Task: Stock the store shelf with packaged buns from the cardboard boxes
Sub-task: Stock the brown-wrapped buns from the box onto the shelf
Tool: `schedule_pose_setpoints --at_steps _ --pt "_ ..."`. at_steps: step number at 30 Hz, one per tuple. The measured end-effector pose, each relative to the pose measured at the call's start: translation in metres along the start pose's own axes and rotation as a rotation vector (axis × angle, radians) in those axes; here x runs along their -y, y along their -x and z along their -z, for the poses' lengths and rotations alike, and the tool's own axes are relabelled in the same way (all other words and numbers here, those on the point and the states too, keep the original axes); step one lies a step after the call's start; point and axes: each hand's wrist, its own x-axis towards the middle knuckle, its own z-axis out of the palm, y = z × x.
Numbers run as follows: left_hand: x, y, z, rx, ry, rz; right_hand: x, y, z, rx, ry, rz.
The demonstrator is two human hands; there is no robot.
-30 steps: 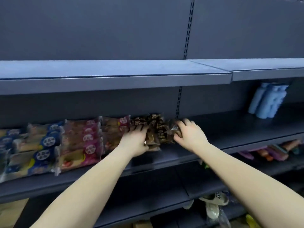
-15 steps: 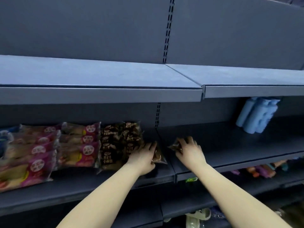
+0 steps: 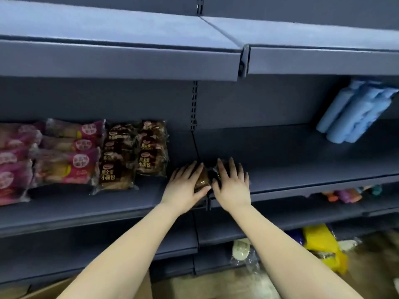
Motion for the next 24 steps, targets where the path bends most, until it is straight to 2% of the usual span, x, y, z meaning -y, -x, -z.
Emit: schedule_pose_setpoints --at_steps 3,5,9,13,16,20,24 --pt "0.000 0.002 -0.001 -0.008 -0.047 -0.028 -0.001 0.002 -0.002 -0.031 -0.022 -0.022" --pt "0.001 0.003 0.002 0.044 -0.093 -0.045 0.000 0.004 0.000 -0.043 -0.010 -0.029" --pt "0.003 0.001 0.025 0.213 -0.117 -0.059 0.001 -0.004 0.023 0.088 0.111 -0.035" --pt "0.028 0.010 0.059 0.128 -0.083 -0.016 0.009 -0.022 0.066 0.034 -0.120 -0.154" --pt "0.055 0.020 0.084 0.043 -0.078 0.047 0.038 -0.028 0.087 -0.021 -0.322 -0.117" --pt "0.081 0.029 0.120 -0.055 0.146 0.142 0.092 -0.023 0.091 0.108 -0.446 0.053" --pt "0.100 0.043 0.139 -0.051 0.422 0.100 0.147 -0.017 0.082 0.196 -0.657 0.135"
